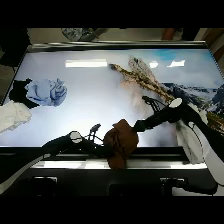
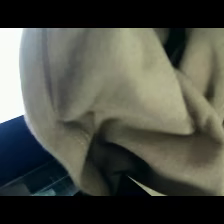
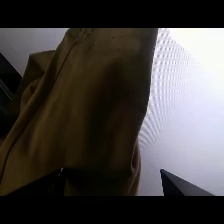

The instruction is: Fold the shirts.

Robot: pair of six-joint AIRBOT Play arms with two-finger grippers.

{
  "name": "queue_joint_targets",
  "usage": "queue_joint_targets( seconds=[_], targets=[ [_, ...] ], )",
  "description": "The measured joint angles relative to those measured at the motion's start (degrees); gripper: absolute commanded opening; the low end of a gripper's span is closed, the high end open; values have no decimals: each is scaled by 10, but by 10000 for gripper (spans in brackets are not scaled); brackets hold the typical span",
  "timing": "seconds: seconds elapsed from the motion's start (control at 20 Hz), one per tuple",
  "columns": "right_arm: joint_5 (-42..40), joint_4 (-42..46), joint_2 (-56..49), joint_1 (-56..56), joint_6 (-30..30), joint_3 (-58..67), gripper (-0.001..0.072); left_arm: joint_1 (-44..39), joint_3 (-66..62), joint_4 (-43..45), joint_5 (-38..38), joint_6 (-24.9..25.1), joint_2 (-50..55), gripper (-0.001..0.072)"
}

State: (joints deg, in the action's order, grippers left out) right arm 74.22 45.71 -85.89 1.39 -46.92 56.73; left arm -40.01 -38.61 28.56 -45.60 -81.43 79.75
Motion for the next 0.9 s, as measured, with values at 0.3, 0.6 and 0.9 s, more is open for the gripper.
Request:
queue_joint_targets(
  seconds=[0.3, 0.6, 0.9],
  targets=[
    [-8, -23, -45, 21, 0, 0, 50, -2, -1, 0, 18, 14, -2, 31],
    [-14, 41, 40, 27, 58, 120, 51, 68, -50, 151, 5, -27, -98, 31],
    [-78, 111, 211, 28, 80, 272, 52, 230, -212, 292, -27, -85, -271, 30]
  ],
)
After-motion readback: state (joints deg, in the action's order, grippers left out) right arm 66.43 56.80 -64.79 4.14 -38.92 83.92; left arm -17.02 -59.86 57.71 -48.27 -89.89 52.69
